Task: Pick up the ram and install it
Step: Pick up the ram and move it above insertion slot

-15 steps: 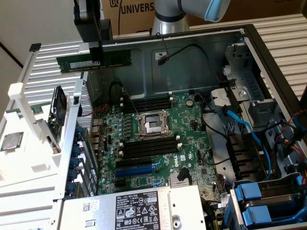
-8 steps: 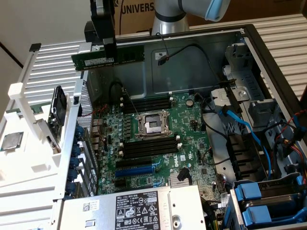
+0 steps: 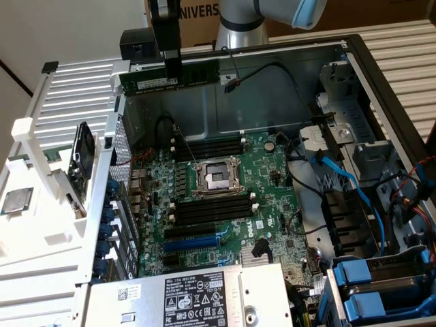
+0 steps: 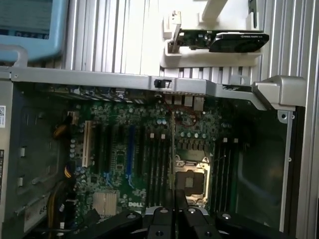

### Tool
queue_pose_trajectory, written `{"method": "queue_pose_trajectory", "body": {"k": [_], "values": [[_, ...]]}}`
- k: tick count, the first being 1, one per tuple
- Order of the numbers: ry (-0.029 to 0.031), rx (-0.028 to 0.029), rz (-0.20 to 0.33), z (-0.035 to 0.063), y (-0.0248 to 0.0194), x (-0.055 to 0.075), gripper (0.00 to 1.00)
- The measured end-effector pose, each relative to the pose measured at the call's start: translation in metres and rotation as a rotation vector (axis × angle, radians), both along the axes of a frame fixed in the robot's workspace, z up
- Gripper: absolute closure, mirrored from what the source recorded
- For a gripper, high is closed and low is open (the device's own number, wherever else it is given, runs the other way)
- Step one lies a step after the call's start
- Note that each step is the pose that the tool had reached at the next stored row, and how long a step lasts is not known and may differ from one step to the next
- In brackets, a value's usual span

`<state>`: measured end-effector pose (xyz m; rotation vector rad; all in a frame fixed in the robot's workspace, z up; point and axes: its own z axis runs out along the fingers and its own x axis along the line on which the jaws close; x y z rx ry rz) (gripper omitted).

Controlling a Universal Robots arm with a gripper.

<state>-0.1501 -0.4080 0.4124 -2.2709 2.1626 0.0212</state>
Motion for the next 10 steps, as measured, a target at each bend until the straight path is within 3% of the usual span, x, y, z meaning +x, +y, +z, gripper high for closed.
{"method": "queue_pose_trajectory", "body": {"k": [6,10], "values": [[-0.0020,-0.0040,-0.001,-0.0029,0.0067,0.018,0.87],[-0.0028,-0.0039,-0.016,-0.0047,0.0076,0.023,0.87]]}}
